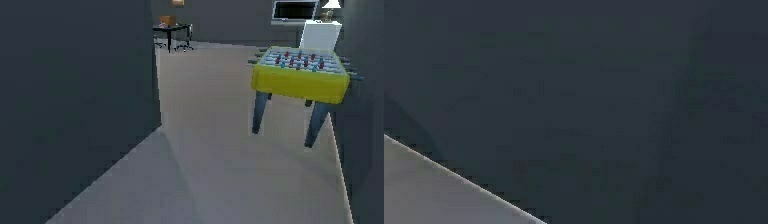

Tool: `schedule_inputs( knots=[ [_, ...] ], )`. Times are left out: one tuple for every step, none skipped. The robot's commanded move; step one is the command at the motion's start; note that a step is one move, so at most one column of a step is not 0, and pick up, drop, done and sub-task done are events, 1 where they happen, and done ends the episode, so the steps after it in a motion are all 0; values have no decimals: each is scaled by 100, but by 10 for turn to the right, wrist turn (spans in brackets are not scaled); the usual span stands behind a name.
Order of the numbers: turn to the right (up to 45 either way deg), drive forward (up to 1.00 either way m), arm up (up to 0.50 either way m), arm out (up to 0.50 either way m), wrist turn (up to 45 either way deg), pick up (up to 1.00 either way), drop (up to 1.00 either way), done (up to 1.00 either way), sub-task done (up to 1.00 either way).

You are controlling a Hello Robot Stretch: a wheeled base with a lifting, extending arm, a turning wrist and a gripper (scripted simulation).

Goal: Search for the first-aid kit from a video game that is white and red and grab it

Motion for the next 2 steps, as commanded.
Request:
schedule_inputs(
  knots=[
    [0, 100, 0, 0, 0, 0, 0, 0, 0],
    [-30, 0, 0, 0, 0, 0, 0, 0, 0]
  ],
)
